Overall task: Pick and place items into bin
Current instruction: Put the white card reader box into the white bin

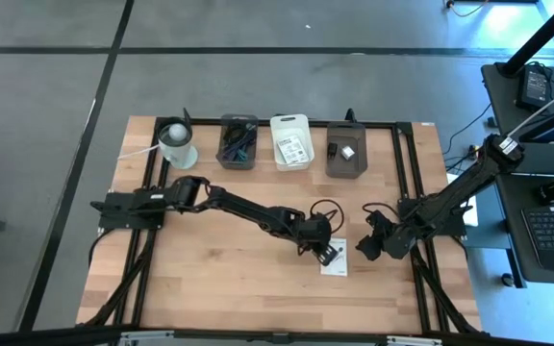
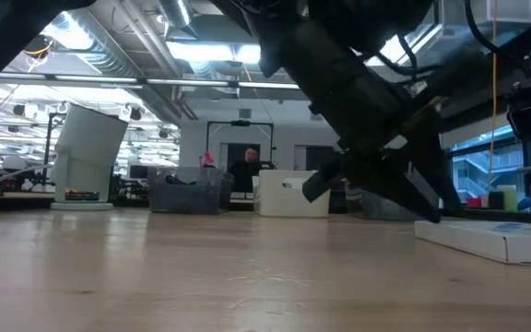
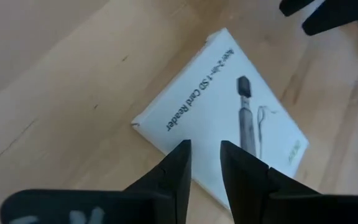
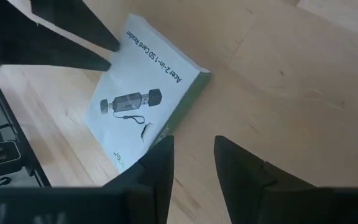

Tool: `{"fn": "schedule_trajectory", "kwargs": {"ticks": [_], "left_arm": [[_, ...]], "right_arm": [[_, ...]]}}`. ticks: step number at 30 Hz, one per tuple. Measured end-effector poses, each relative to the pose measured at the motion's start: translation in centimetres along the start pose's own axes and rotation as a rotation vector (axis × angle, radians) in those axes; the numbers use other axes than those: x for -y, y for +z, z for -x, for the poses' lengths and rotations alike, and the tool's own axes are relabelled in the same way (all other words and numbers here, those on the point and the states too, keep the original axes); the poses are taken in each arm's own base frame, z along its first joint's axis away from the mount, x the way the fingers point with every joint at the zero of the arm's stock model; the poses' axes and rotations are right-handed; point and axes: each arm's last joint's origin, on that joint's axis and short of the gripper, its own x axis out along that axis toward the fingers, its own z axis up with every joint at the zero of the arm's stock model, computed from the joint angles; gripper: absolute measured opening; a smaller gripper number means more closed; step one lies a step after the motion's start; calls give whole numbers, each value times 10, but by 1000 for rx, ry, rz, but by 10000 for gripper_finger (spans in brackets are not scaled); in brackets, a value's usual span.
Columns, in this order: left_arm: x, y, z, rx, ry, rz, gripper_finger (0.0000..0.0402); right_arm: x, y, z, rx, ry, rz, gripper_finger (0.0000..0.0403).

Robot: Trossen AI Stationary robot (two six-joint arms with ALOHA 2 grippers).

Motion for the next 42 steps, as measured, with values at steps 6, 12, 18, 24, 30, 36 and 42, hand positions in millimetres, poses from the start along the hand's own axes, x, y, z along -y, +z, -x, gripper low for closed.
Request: {"fn": "schedule_trajectory", "kwargs": {"ticks": [6, 12, 18, 24, 30, 36, 42], "left_arm": [[-1, -2, -4, -10, -2, 7, 69], [-2, -1, -3, -5, 4, -34, 54], [-3, -1, -3, -5, 11, -37, 44], [-3, -1, -3, -1, 17, -54, 37], [-4, -1, -3, -3, 21, -63, 31], [-5, -2, -2, -14, 39, -70, 25], [-6, -2, -2, -19, 48, -71, 22]], "right_arm": [[-1, 0, 0, -1, 8, -3, 120], [-5, 0, 0, -4, 48, -18, 120], [-4, -2, -4, -3, 26, -54, 120], [-7, -7, -19, -3, 22, -64, 120], [-8, -13, -36, -3, 14, -81, 120], [-11, -16, -44, -6, 44, -93, 120], [-15, -15, -45, 21, 88, -108, 120]]}}
